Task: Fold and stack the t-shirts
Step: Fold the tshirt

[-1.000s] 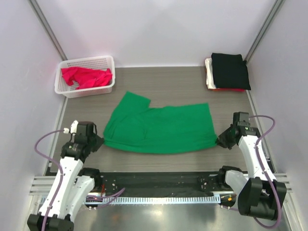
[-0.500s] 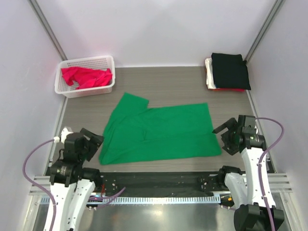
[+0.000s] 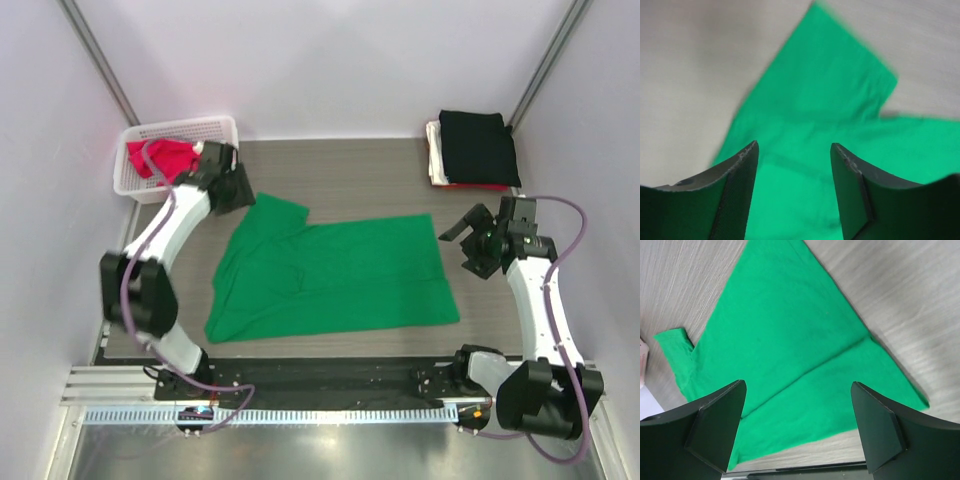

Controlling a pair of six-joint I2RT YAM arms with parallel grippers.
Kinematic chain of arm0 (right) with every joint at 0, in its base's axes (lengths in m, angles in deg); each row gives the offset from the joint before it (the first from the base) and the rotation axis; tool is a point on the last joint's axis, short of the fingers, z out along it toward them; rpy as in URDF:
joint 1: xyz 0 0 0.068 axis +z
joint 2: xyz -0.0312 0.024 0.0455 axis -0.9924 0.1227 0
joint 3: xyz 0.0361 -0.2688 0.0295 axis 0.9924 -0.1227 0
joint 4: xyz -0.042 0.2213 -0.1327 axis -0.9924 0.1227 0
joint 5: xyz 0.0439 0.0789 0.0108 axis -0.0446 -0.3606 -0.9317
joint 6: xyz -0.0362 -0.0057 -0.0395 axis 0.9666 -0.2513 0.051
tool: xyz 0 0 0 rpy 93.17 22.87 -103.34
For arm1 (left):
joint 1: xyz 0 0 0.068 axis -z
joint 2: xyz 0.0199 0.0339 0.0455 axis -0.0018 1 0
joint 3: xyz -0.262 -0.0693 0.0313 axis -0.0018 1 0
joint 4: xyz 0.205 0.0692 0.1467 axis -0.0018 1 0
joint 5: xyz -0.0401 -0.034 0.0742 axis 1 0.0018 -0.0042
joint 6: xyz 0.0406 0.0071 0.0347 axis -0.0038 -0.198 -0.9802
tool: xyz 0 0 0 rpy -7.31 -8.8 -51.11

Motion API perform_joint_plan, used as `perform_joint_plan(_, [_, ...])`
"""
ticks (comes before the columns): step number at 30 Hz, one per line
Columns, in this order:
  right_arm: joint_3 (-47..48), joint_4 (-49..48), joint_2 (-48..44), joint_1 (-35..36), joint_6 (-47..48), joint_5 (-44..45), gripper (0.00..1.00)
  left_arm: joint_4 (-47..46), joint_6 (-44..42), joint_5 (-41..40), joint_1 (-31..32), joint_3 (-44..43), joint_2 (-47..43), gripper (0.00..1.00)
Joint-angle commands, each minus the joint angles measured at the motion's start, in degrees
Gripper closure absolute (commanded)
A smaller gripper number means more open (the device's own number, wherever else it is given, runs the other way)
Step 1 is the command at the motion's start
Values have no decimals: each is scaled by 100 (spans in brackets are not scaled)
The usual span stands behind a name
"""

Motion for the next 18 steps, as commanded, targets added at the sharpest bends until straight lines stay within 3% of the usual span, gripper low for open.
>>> perform_joint_plan(1, [316,-247,195,15,457,-192,8,-352,-995,-125,16,-1113,1180,42])
perform_joint_plan(7, [360,-414,309,15,606,-305,8,-115,-1189,77,69,-2713,2938,46])
perform_joint_plan(18, [264,-476,231,24,756,-578,8,149,-1224,-151,121,-3998,4399,45])
